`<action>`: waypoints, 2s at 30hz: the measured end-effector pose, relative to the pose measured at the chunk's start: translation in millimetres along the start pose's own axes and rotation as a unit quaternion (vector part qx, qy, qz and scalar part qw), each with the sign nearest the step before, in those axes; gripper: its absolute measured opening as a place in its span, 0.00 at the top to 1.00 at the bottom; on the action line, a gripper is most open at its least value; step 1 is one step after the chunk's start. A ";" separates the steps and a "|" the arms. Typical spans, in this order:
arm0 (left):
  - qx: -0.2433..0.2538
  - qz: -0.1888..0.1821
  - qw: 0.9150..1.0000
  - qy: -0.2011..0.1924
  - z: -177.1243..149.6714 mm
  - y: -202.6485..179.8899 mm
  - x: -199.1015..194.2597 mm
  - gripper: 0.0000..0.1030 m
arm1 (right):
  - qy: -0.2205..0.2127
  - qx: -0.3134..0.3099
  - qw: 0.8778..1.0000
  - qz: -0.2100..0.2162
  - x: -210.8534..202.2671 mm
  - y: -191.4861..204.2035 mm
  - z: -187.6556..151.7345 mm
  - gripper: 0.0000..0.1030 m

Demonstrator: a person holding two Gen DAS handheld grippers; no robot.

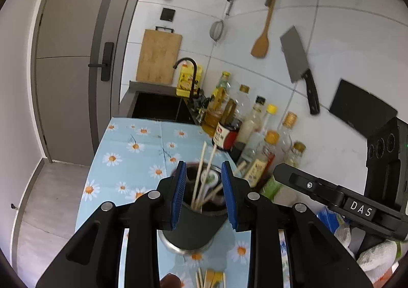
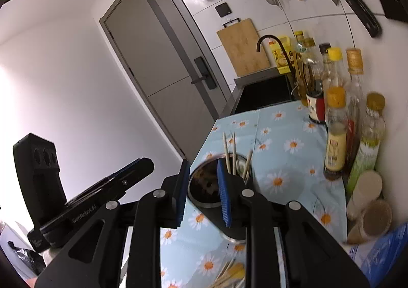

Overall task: Organize utensils
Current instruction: 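Open both tools to drop the chopsticks into the black holder, then move both tools down to the utensils lying beside the holder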

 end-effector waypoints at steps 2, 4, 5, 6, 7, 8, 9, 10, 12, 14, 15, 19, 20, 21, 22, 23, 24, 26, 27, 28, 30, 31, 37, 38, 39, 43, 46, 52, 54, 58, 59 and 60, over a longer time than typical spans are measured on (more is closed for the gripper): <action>0.012 -0.001 1.000 0.016 -8.4 -4.1 -4.6 0.73 | 0.012 -0.004 1.000 -0.001 -4.5 1.2 -12.0 0.76; 0.027 0.002 0.999 0.029 -16.1 -8.0 -7.1 0.73 | 0.027 -0.008 1.000 -0.006 -7.8 1.0 -24.9 0.76; 0.035 0.004 0.999 0.033 -20.2 -9.5 -8.8 0.73 | 0.031 -0.008 0.999 -0.008 -9.8 0.0 -29.8 0.76; 0.042 0.006 0.998 0.037 -23.7 -11.0 -10.5 0.73 | 0.034 -0.009 0.999 -0.010 -11.6 -0.7 -34.8 0.76; 0.049 0.005 0.998 0.043 -28.3 -12.8 -12.2 0.73 | 0.038 -0.011 0.999 -0.012 -13.5 -1.7 -39.3 0.76; 0.051 0.003 0.998 0.047 -31.9 -13.5 -13.3 0.73 | 0.043 -0.009 0.999 -0.015 -15.8 -4.0 -45.4 0.76; 0.051 0.000 0.997 0.053 -36.1 -14.2 -14.7 0.73 | 0.045 -0.007 0.999 -0.017 -17.7 -5.6 -50.0 0.76; 0.051 -0.003 0.997 0.059 -39.9 -14.7 -15.6 0.73 | 0.048 -0.004 0.999 -0.019 -19.4 -8.0 -54.0 0.76; 0.055 -0.006 0.996 0.072 -49.6 -16.1 -17.5 0.73 | 0.059 -0.004 0.998 -0.030 -24.7 -12.4 -64.2 0.76; 0.062 -0.012 0.994 0.089 -58.1 -17.9 -17.8 0.73 | 0.071 -0.011 0.996 -0.043 -29.6 -16.1 -74.5 0.72; 0.074 -0.017 0.992 0.104 -65.3 -20.3 -17.2 0.73 | 0.077 -0.010 0.996 -0.046 -31.1 -18.9 -78.0 0.69; 0.122 -0.023 0.982 0.141 -87.5 -30.0 -15.0 0.73 | 0.093 0.015 0.994 -0.054 -39.2 -31.7 -95.2 0.68; 0.130 -0.024 0.980 0.151 -93.3 -31.5 -13.3 0.73 | 0.094 0.021 0.994 -0.056 -41.0 -35.2 -99.7 0.68; 0.136 -0.029 0.976 0.167 -100.4 -32.5 -9.9 0.73 | 0.095 0.027 0.993 -0.061 -42.3 -38.9 -104.0 0.68; 0.136 -0.033 0.974 0.177 -104.9 -32.5 -7.4 0.73 | 0.099 0.032 0.993 -0.063 -42.5 -41.6 -108.5 0.68; 0.137 -0.036 0.972 0.189 -111.0 -31.9 -3.8 0.73 | 0.110 0.039 0.991 -0.059 -41.6 -43.8 -115.0 0.68; 0.139 -0.040 0.969 0.202 -116.5 -31.5 0.5 0.73 | 0.117 0.043 0.991 -0.053 -41.2 -44.8 -120.7 0.68; 0.136 -0.055 0.959 0.241 -130.1 -27.5 11.6 0.73 | 0.135 0.046 0.989 -0.045 -39.1 -45.7 -134.7 0.68; 0.131 -0.062 0.953 0.266 -137.4 -24.8 18.9 0.73 | 0.142 0.045 0.988 -0.046 -37.7 -46.3 -140.2 0.68; 0.125 -0.065 0.947 0.289 -144.3 -21.2 26.1 0.73 | 0.149 0.047 0.987 -0.046 -36.6 -47.1 -146.0 0.68; 0.106 -0.077 0.936 0.327 -156.1 -13.4 38.8 0.73 | 0.165 0.052 0.984 -0.040 -32.4 -49.4 -156.6 0.68; 0.103 -0.077 0.930 0.343 -162.0 -9.7 45.0 0.73 | 0.176 0.055 0.982 -0.036 -29.9 -50.4 -162.8 0.68; 0.095 -0.074 0.906 0.405 -183.1 3.7 72.6 0.74 | 0.195 0.059 0.979 -0.022 -23.8 -48.8 -177.2 0.68; 0.096 -0.069 0.906 0.407 -183.9 5.0 75.6 0.75 | 0.196 0.063 0.978 -0.021 -23.0 -49.1 -179.1 0.68; 0.101 -0.061 0.903 0.413 -186.2 5.8 79.4 0.76 | 0.197 0.065 0.978 -0.020 -23.5 -49.7 -180.1 0.68; 0.108 -0.058 0.894 0.430 -189.3 6.2 87.0 0.76 | 0.200 0.071 0.977 -0.022 -26.2 -52.2 -184.8 0.68; 0.106 -0.065 0.890 0.439 -189.3 5.9 90.7 0.76 | 0.202 0.081 0.976 -0.022 -26.7 -56.3 -187.2 0.68; 0.109 -0.072 0.885 0.447 -186.1 4.3 95.3 0.85 | 0.203 0.090 0.975 -0.014 -24.6 -57.5 -188.1 0.68; 0.112 -0.074 0.884 0.448 -186.1 2.4 95.8 0.91 | 0.207 0.094 0.974 -0.009 -20.8 -56.9 -187.4 0.68; 0.104 -0.086 0.882 0.451 -186.4 2.0 97.9 0.92 | 0.211 0.108 0.972 0.004 -5.9 -59.8 -185.1 0.68; 0.100 -0.088 0.882 0.452 -186.4 3.7 97.8 0.93 | 0.213 0.114 0.970 0.006 0.7 -61.7 -185.2 0.68; 0.095 -0.089 0.883 0.451 -185.9 5.1 98.0 0.93 | 0.220 0.123 0.968 0.007 8.8 -64.0 -185.9 0.68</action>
Point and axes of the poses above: each gripper's, at about its wrist camera, not at the fingertips, and x roughly the way its jaws point, y to its left, z to its top, the point moved 4 cm from there along x, roughly the way its jaws point, and after that the axes turned 5 degrees about y, right-handed, at the moved point
